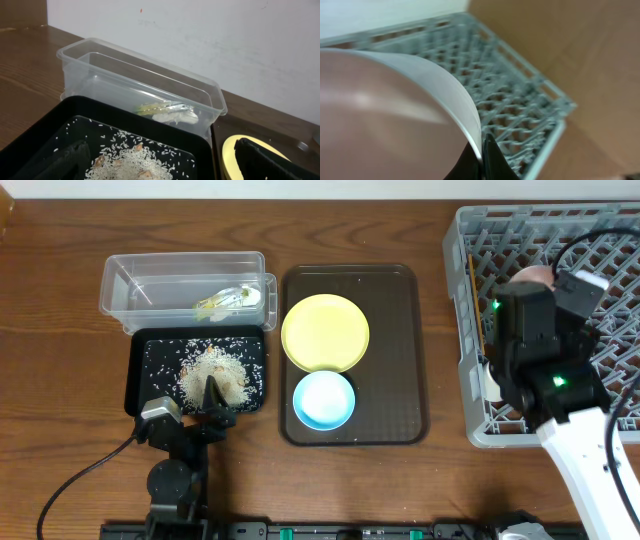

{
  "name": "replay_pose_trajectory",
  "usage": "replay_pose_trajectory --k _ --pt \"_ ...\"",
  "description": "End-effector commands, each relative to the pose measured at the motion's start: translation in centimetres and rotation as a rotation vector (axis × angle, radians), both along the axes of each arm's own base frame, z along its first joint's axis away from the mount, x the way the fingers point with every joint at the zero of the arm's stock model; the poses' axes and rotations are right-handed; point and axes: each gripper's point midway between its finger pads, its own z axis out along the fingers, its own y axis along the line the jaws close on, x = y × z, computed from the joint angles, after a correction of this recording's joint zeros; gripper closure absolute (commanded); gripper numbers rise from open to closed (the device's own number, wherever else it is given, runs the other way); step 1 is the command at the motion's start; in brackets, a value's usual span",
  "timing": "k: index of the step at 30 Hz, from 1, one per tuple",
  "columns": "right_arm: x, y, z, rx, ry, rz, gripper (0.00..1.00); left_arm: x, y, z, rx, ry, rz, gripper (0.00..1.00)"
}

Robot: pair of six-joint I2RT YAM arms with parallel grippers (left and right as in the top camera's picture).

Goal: Sort waste into correct bins and load items into the dishwasher rack
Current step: 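Set the white-pink bowl upright-tilted in the dish rack, release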

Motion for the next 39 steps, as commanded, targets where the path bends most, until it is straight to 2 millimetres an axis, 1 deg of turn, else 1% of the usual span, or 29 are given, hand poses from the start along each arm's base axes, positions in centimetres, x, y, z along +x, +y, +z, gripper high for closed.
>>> replay_pose_trajectory --k 1,6,10,13,15,17,21,25,30,33,35,39 --pt "0.3 -2.5 -1.0 -0.133 0.088 -0.124 0.99 0.0 0.2 -1.8 0.013 0.047 0.007 0.05" --pt "1.8 -4.8 -5.7 -0.170 0.244 -0.198 0.99 0.0 0.2 -1.8 0.013 0.047 0.007 0.05" --pt "3.1 -5.0 -9.2 -0.168 0.326 -0.196 0.99 0.0 0.2 -1.8 0.013 0.047 0.007 0.05" --pt "3.8 -4.4 -11.0 -0.159 0.360 -0.170 0.99 0.0 0.2 -1.8 0.013 0.047 0.006 0.05" --pt "4.4 -3.2 -12.2 -0.131 0.396 -0.116 0.99 0.0 0.2 -1.8 0.013 0.047 0.007 0.05" --pt "4.8 -1.9 -13.0 -0.106 0.413 -0.065 0.99 0.0 0.2 -1.8 0.013 0.047 0.007 0.05" --pt "5.0 0.0 -13.1 -0.117 0.426 -0.011 0.99 0.0 0.2 -1.8 0.013 0.047 0.007 0.05" --pt "4.8 1.2 -13.2 -0.131 0.452 0.024 0.99 0.0 0.2 -1.8 0.013 0.047 0.007 0.05" --pt "4.7 2.0 -13.3 -0.139 0.465 0.046 0.99 0.0 0.2 -1.8 0.013 0.047 0.007 0.05" --pt "4.7 2.1 -13.2 -0.148 0.469 0.048 0.99 0.0 0.2 -1.8 0.013 0.047 0.006 0.05" --pt "4.6 1.6 -12.3 -0.197 0.456 0.020 0.99 0.0 0.2 -1.8 0.013 0.047 0.007 0.05" --pt "4.4 0.1 -9.0 -0.353 0.389 -0.088 0.99 0.0 0.2 -1.8 0.013 0.047 0.007 0.05"
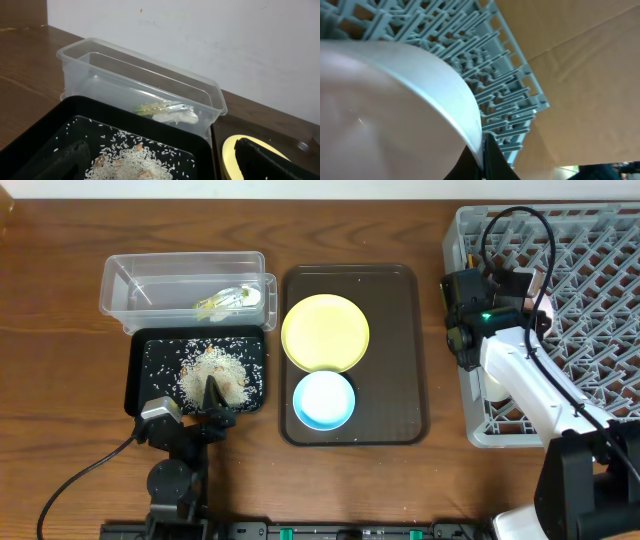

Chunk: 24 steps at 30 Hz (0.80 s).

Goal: Sort waste into correct bins and load items into the dishwasher rack
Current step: 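Set the white-pink bowl upright-tilted in the dish rack, release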

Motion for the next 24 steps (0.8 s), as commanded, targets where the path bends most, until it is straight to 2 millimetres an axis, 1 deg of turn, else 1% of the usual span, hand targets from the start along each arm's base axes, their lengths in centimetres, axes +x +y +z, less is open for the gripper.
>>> replay_pose_trajectory --k 1,3,7,10,15,19,20,24 --pt "0.1 -0.2 1.6 -0.116 -0.025 -0.023 0.99 0.0 0.2 -1.8 0.013 0.047 0.006 0.05" --pt "0.3 -0.7 1.8 -0.122 -0.035 -0.035 0.99 0.0 0.2 -1.8 0.013 0.047 0.007 0.05" --pt "0.7 -1.1 0.9 -0.073 -0.013 -0.025 0.99 0.0 0.2 -1.8 0.013 0.047 0.006 0.05" --pt "0.9 -0.9 0.1 -0.025 0.003 -0.007 0.99 0.0 0.2 -1.8 0.013 0.047 0.007 0.05" --pt "0.9 -1.2 -0.2 -0.034 0.029 -0.009 0.99 0.0 0.2 -1.8 0.013 0.047 0.007 0.05" --pt "0.8 -1.1 -0.5 -0.019 0.043 -0.001 0.98 0.0 0.2 -1.8 0.013 0.047 0.007 0.05" --pt "0.8 -1.1 -0.4 -0.025 0.043 -0.002 0.99 0.0 0.2 -1.8 0.013 0.047 0.007 0.05" --pt "1.2 -2.1 2.0 -0.151 0.030 -0.032 0.99 0.0 0.2 -1.8 0.013 0.047 0.007 0.05"
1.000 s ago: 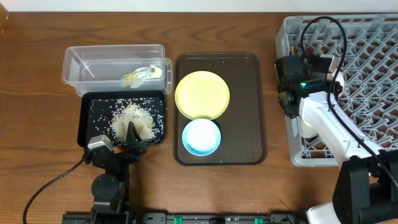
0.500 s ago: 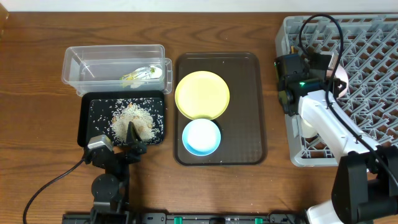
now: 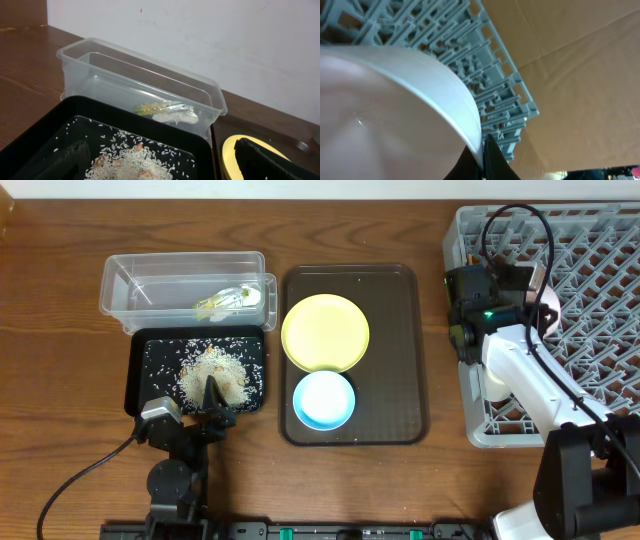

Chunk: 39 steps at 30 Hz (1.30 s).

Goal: Sort waste into correct bins and load items into the dishwasher rack
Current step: 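Set the white-pink bowl upright-tilted in the dish rack, release, then reach the right gripper to the blue bowl and grasp its rim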

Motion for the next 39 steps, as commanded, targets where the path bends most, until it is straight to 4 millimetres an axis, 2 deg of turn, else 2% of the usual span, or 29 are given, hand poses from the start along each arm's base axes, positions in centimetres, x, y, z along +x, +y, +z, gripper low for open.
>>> replay_pose_trajectory --k 1,5,12,18,20,22,24,25,29,32,36,37,39 --pt "0.2 -1.5 1.5 -0.106 0.045 -0.030 0.99 0.0 0.2 -1.8 0.013 0.047 0.007 0.05" --pt "0.6 -1.5 1.4 -0.102 0.067 -0.014 0.99 0.0 0.2 -1.8 0.013 0.047 0.007 0.05" --pt "0.3 -0.7 -0.9 -0.010 0.121 0.035 0.99 0.0 0.2 -1.8 0.013 0.047 0.007 0.05" --pt "-0.5 1.5 -2.1 0.013 0.175 0.088 0.95 0.0 0.2 -1.8 0.013 0.047 0.007 0.05" --pt "-0.6 2.6 -3.0 0.048 0.210 0.128 0.90 0.0 0.2 -1.8 0.013 0.047 0.007 0.05" --pt "-0.6 4.1 -3.9 0.094 0.232 0.172 0.79 0.0 0.2 -1.8 0.013 0.047 0.007 0.05" --pt "-0.8 5.6 -4.3 0.135 0.228 0.202 0.59 0.0 0.2 -1.8 0.013 0.047 0.007 0.05" --pt "-0.8 6.2 -4.5 0.155 0.224 0.215 0.53 0.0 0.2 -1.8 0.013 0.047 0.007 0.05" --pt "-0.9 10.1 -4.8 0.327 0.264 0.319 0.51 0.0 0.2 -1.8 0.013 0.047 0.007 0.05" --pt "-1.1 14.2 -4.6 0.550 0.287 0.419 0.54 0.0 0.2 -1.8 0.013 0.047 0.007 0.05" --pt "-2.2 21.5 -4.4 0.902 0.335 0.611 0.54 0.0 0.2 -1.8 0.013 0.047 0.007 0.05" --pt "-2.9 24.1 -4.3 1.018 0.359 0.680 0.54 0.0 0.2 -1.8 0.013 0.047 0.007 0.05" --pt "-4.0 27.9 -4.1 1.173 0.401 0.781 0.54 0.0 0.2 -1.8 0.013 0.047 0.007 0.05"
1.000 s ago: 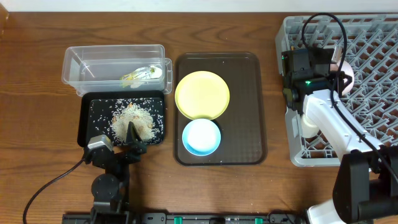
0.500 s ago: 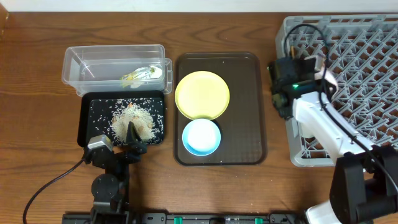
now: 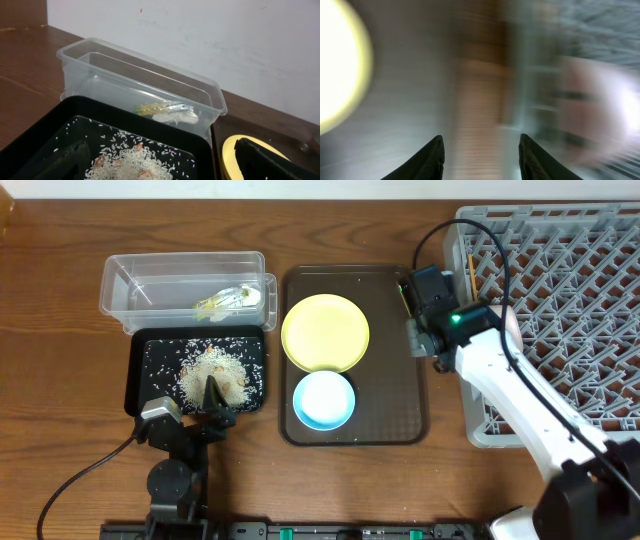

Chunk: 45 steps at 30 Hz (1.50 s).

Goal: Sort waste into correct bins and load items into the dishwasher rack
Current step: 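Reach the right gripper to the blue bowl and grasp its rim, then place the blue bowl into the dish rack with the right gripper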

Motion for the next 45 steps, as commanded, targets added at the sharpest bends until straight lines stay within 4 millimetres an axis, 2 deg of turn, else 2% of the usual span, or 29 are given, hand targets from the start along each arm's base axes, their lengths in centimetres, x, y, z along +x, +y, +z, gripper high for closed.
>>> replay_pose_trajectory --k 1,3,5,10,16,18,19,21,22,24,26,28,29,33,35,38,42,45 --pt "-3.3 9.6 0.6 0.426 0.147 0.224 0.55 0.0 0.2 -1.8 0.013 0.047 0.007 0.05" --pt "-4.2 11.4 0.3 0.486 0.178 0.237 0.53 0.0 0.2 -1.8 0.013 0.047 0.007 0.05" --pt "-4.9 12.2 -0.7 0.487 0.200 0.220 0.50 0.0 0.2 -1.8 0.013 0.047 0.007 0.05" --pt "-6.7 13.0 -5.3 0.434 0.294 0.113 0.50 0.0 0.2 -1.8 0.013 0.047 0.007 0.05" --pt "-9.9 15.2 -9.3 0.429 0.469 0.142 0.59 0.0 0.2 -1.8 0.013 0.047 0.007 0.05" --pt "-10.9 15.5 -10.4 0.401 0.507 0.150 0.66 0.0 0.2 -1.8 0.013 0.047 0.007 0.05" --pt "-11.2 15.2 -10.9 0.374 0.514 0.148 0.73 0.0 0.2 -1.8 0.013 0.047 0.007 0.05" --pt "-11.2 14.6 -11.3 0.334 0.509 0.124 0.88 0.0 0.2 -1.8 0.013 0.047 0.006 0.05" --pt "-10.9 14.2 -11.4 0.317 0.495 0.103 0.92 0.0 0.2 -1.8 0.013 0.047 0.006 0.05" --pt "-10.0 13.6 -10.7 0.303 0.453 0.090 0.93 0.0 0.2 -1.8 0.013 0.047 0.007 0.05" --pt "-9.1 12.9 -9.7 0.301 0.407 0.077 0.88 0.0 0.2 -1.8 0.013 0.047 0.007 0.05" --pt "-8.2 12.4 -8.4 0.307 0.359 0.096 0.73 0.0 0.2 -1.8 0.013 0.047 0.007 0.05" --pt "-7.9 12.2 -7.9 0.312 0.344 0.107 0.69 0.0 0.2 -1.8 0.013 0.047 0.007 0.05" --pt "-7.8 12.1 -7.0 0.332 0.331 0.105 0.74 0.0 0.2 -1.8 0.013 0.047 0.007 0.05" --pt "-8.4 12.6 -7.4 0.336 0.353 0.121 0.68 0.0 0.2 -1.8 0.013 0.047 0.007 0.05" --pt "-9.7 13.5 -8.6 0.316 0.381 0.155 0.67 0.0 0.2 -1.8 0.013 0.047 0.007 0.05" --pt "-10.7 13.4 -10.2 0.251 0.397 0.137 0.74 0.0 0.2 -1.8 0.013 0.047 0.007 0.05" --pt "-10.3 12.7 -10.4 0.219 0.382 0.110 0.93 0.0 0.2 -1.8 0.013 0.047 0.007 0.05"
